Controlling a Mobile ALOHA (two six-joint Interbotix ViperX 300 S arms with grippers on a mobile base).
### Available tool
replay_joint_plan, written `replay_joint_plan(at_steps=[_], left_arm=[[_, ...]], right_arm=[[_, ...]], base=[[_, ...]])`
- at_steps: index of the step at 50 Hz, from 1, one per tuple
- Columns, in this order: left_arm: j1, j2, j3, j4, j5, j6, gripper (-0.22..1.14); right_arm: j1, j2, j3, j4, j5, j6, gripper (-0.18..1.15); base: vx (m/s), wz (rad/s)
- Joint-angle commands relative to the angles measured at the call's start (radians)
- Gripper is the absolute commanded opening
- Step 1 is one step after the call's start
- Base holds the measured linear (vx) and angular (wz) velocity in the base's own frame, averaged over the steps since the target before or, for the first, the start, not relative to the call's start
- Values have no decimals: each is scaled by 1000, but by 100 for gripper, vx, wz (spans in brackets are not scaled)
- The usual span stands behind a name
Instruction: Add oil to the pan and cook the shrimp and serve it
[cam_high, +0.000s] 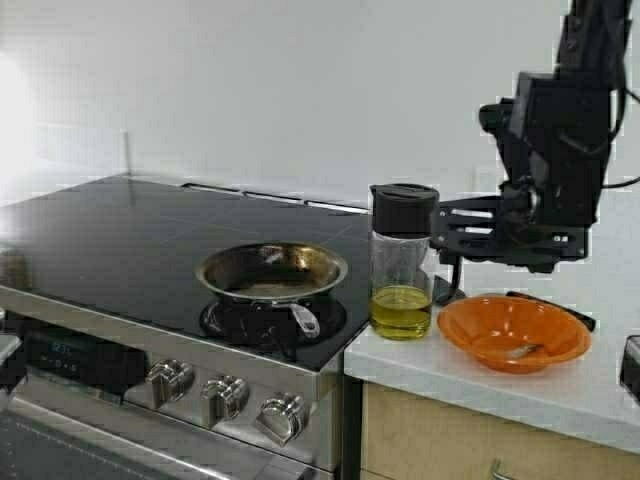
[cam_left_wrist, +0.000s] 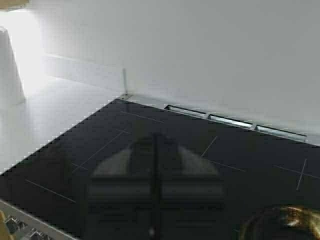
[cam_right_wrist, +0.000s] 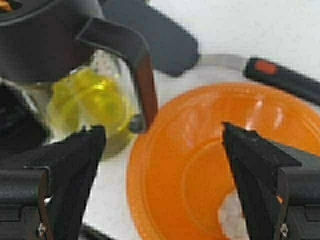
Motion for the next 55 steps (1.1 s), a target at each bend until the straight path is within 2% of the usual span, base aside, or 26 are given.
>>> replay_joint_plan(at_steps=[1,11,32,45,55], left_arm=[[2,5,-5,-2,-5,-2,3],[0,2,-3,-2,-3,-2,3],[2,0,0,-2,-5,-2,3],[2,0,2,-2,-3,-2,3],[2,0,2,-2,-3,-2,3]], right_arm=[[3,20,-37,5,-15,-5,100],[2,84,-94,21,-29,-14,100],[2,160,-189,133,-64,-130,100],[-63,169,-227,133,-72,-120,100],[-75,181,-241,109,-72,-120,100]], base=[[0,0],[0,0],[0,0],[0,0],[0,0]])
